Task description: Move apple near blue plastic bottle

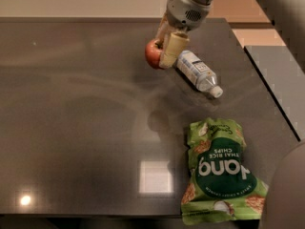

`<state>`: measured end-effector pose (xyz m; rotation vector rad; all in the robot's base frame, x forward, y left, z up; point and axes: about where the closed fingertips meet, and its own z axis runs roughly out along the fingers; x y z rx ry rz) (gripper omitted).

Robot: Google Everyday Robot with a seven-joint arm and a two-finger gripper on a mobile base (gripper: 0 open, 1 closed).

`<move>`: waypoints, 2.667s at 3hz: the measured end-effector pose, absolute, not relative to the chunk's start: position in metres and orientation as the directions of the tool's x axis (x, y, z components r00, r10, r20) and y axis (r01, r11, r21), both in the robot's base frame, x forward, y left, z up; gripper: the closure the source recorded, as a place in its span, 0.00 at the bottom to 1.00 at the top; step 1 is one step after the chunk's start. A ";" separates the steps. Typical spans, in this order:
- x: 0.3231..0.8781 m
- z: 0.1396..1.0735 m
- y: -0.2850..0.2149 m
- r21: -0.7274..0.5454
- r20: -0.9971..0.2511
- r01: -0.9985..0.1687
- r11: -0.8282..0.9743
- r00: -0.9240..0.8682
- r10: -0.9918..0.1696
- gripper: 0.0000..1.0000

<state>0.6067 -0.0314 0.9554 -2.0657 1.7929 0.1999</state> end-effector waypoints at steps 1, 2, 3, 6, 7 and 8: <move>0.620 0.936 -0.051 -0.192 -0.347 -0.979 -0.071 0.136 -0.928 1.00; 0.628 0.918 -0.066 -0.172 -0.345 -0.984 -0.051 0.108 -0.933 1.00; 0.631 0.901 -0.069 -0.148 -0.355 -0.988 -0.050 0.100 -0.930 1.00; 0.642 0.868 -0.058 -0.102 -0.373 -0.992 -0.074 0.107 -0.921 0.58; 0.645 0.861 -0.059 -0.098 -0.363 -0.992 -0.080 0.110 -0.925 0.36; 0.647 0.859 -0.056 -0.101 -0.366 -0.992 -0.079 0.111 -0.924 0.12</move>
Offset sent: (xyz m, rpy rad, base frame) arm 0.0249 -0.0583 -0.0585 -0.0381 0.0694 -0.0819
